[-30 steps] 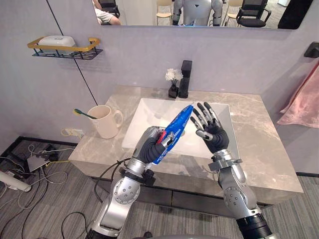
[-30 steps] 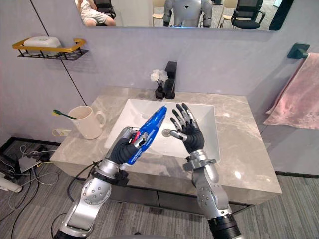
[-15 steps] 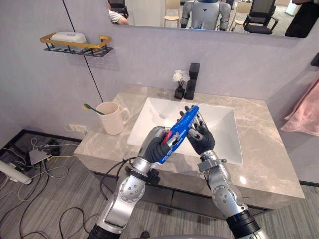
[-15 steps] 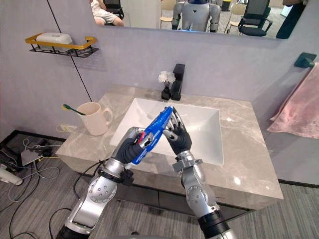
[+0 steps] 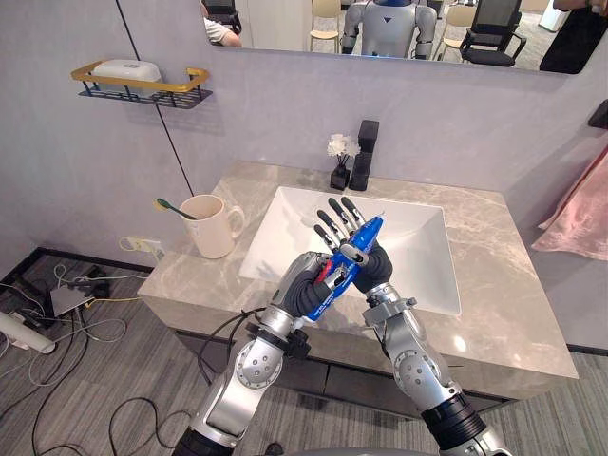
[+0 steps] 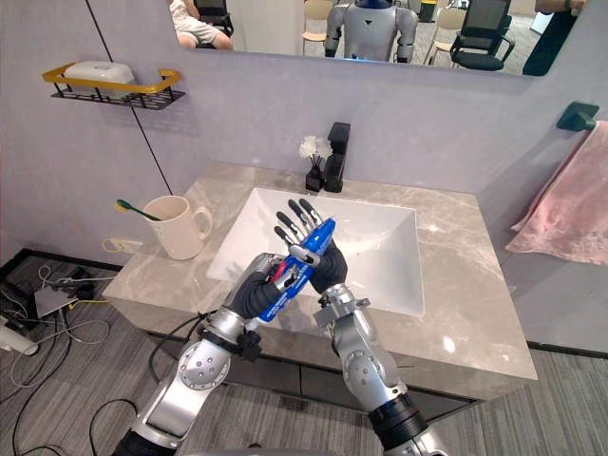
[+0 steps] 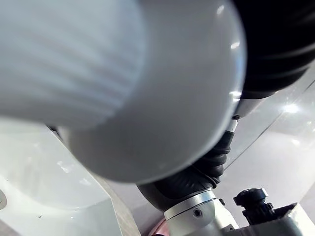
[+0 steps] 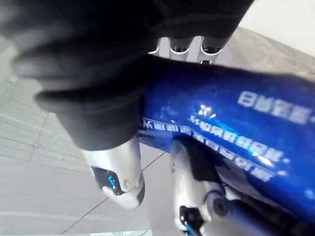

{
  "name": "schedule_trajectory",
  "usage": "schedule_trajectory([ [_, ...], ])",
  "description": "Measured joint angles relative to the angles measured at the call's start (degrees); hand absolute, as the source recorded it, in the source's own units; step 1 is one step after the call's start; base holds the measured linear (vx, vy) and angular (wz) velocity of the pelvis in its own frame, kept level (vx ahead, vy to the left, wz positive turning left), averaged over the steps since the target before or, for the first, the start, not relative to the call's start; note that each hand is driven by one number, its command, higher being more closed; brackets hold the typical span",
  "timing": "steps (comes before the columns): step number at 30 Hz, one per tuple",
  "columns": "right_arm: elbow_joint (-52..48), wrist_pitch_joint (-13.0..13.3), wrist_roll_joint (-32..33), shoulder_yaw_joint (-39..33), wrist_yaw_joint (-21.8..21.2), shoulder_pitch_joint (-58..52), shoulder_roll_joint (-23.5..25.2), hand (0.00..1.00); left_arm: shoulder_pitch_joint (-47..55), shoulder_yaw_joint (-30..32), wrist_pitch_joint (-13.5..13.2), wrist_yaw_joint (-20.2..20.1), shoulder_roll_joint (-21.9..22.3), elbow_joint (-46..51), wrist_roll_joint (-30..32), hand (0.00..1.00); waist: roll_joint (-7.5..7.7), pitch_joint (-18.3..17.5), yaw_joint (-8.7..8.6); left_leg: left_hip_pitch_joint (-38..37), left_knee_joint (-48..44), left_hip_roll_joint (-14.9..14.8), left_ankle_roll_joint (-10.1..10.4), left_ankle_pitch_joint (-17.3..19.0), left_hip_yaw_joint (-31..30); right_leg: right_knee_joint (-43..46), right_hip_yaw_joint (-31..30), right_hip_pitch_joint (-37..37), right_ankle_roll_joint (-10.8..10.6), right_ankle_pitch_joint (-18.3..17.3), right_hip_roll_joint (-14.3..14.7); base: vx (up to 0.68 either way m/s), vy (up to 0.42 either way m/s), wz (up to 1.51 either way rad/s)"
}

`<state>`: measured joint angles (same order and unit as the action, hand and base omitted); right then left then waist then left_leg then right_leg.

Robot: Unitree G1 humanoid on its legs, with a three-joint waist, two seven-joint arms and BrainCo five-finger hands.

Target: Organize washtable

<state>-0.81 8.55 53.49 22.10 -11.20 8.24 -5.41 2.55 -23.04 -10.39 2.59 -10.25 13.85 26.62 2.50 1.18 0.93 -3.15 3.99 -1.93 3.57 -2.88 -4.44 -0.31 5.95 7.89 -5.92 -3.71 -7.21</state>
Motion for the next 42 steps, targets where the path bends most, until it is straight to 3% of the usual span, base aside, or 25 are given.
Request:
schedule_trajectory([
  [13, 0.0, 0.0, -0.2, 0.5, 0.2, 0.5, 0.5, 1.00, 0.5, -0.4, -0.1, 0.3, 0.7, -0.7, -0.1, 1.00, 0.47, 0.0, 0.01, -0.1, 0.0, 0.0, 0.0, 0.0, 0.1, 0.0, -0.1, 0.0, 0.0, 0.0, 0.0, 0.00, 0.000, 0.00],
  [14, 0.0, 0.0, -0.4, 0.4, 0.2, 0.5, 0.5, 1.00, 0.5, -0.3, -0.1, 0.3, 0.7, -0.7, -0.1, 0.00, 0.47, 0.0, -0.01, -0.1, 0.0, 0.0, 0.0, 0.0, 0.1, 0.0, -0.1, 0.0, 0.0, 0.0, 0.0, 0.00, 0.000, 0.00],
  [26, -0.3, 0.0, -2.4, -1.0, -0.3, 1.1, 0.8, 1.00, 1.4, 0.4, -0.3, 0.0, 0.5, 0.0, -1.2, 0.00, 0.45, 0.0, -0.04, -0.6, 0.1, 0.0, 0.0, 0.0, 0.1, 0.0, -0.3, 0.3, 0.0, 0.0, 0.0, 0.00, 0.000, -0.01],
  [39, -5.1, 1.4, -4.7, -1.9, -1.6, 3.5, 5.0, 1.00, 2.7, 4.5, -0.8, 0.0, 0.3, 9.3, -1.1, 0.00, 0.33, 0.6, 0.06, -0.7, 0.0, 0.0, 0.0, 0.0, -0.1, -0.3, 0.3, 0.9, 0.0, -0.1, 0.0, 0.00, 0.000, 0.01],
  [42, -4.9, 1.6, -5.1, -3.1, -1.6, 2.4, 5.4, 1.00, 3.3, 11.2, -1.4, 2.0, 1.1, 12.7, -1.3, 0.00, 0.19, 1.2, 0.10, -0.6, 0.0, 0.0, 0.0, 0.0, -0.2, -0.3, 0.4, 0.9, 0.0, -0.1, 0.0, 0.00, 0.000, 0.00],
])
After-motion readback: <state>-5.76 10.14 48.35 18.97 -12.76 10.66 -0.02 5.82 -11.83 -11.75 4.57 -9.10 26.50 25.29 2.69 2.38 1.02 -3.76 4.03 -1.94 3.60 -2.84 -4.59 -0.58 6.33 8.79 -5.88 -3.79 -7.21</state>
